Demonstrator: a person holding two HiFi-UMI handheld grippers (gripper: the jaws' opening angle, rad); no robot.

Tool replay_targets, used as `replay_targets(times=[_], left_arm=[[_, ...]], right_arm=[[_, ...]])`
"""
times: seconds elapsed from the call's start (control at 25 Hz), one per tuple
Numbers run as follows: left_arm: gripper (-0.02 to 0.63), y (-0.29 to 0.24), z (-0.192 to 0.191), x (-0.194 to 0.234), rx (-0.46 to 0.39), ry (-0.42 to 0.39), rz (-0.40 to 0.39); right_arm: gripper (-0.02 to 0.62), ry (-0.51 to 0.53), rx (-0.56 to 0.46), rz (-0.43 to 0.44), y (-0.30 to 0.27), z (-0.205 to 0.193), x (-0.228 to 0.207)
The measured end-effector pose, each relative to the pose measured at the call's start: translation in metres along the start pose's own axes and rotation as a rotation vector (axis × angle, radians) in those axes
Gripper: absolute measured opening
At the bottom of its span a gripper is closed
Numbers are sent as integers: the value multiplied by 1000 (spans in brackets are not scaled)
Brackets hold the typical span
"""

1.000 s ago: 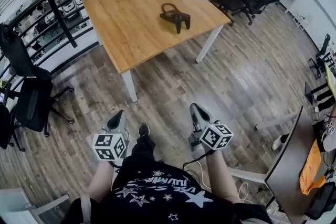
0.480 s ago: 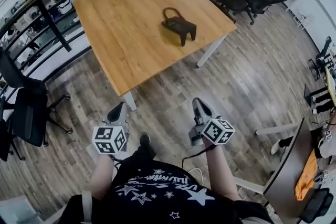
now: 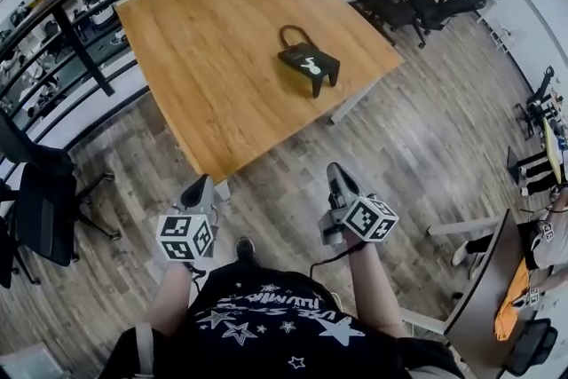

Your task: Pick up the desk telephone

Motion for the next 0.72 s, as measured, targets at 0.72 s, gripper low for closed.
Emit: replay_targets(times=[0.72], left_arm=[[2,-39,15,21,27,9,-9]], right_arm=[[52,-77,26,-25,-49,15,-21]])
Point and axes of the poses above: the fingertips, and each gripper's own axes: y backward along the fingers, x to its left, z out of its top, the point moved 8 cm from there along y, backward along the fingers, and after that the axes turned 13 degrees about -z, right-handed, at the moved point
